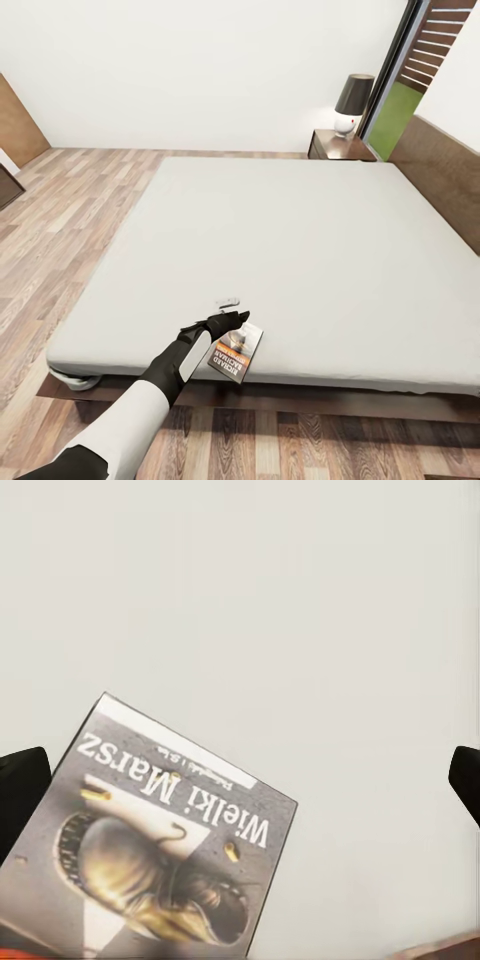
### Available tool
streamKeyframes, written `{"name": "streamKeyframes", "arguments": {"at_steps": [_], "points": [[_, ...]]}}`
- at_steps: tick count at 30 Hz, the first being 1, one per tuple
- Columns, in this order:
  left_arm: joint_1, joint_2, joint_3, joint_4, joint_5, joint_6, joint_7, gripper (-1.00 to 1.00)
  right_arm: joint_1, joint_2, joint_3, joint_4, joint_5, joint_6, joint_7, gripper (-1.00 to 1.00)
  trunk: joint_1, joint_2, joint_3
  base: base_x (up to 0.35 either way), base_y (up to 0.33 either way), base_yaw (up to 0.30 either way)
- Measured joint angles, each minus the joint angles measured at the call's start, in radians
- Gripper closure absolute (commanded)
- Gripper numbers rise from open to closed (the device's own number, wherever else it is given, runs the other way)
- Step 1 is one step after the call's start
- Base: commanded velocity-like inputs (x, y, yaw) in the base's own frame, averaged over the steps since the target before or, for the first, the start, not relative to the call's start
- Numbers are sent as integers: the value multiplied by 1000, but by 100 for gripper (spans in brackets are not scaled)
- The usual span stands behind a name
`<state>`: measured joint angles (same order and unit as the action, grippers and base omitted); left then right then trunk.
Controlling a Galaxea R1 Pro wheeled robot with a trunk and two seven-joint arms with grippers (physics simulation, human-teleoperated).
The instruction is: In the bedroom, move the book from the bed onto either nightstand, and place the two sandals side by side next to the bed.
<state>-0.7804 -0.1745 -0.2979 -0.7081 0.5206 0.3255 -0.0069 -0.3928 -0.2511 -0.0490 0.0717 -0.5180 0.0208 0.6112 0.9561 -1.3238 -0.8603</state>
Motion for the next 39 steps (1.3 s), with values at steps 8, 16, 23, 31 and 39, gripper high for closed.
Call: {"name": "streamKeyframes", "arguments": {"at_steps": [8,16,23,31,39], "points": [[0,0,0,0,0,0,0,-100,0,0,0,0,1,0,0,-100,-31,56,25,0,0,0],[0,0,0,0,1,1,-2,-100,0,0,0,0,1,0,0,-100,-61,112,50,0,0,0],[0,0,5,0,32,9,-117,-100,0,0,0,0,2,0,0,-100,-88,161,72,0,0,0],[0,10,6,0,74,41,-262,-100,0,0,0,0,2,0,0,-100,-119,217,97,0,0,0],[4,50,5,-13,80,150,-302,-100,0,0,0,0,2,0,0,-100,-150,273,122,0,0,0]]}}
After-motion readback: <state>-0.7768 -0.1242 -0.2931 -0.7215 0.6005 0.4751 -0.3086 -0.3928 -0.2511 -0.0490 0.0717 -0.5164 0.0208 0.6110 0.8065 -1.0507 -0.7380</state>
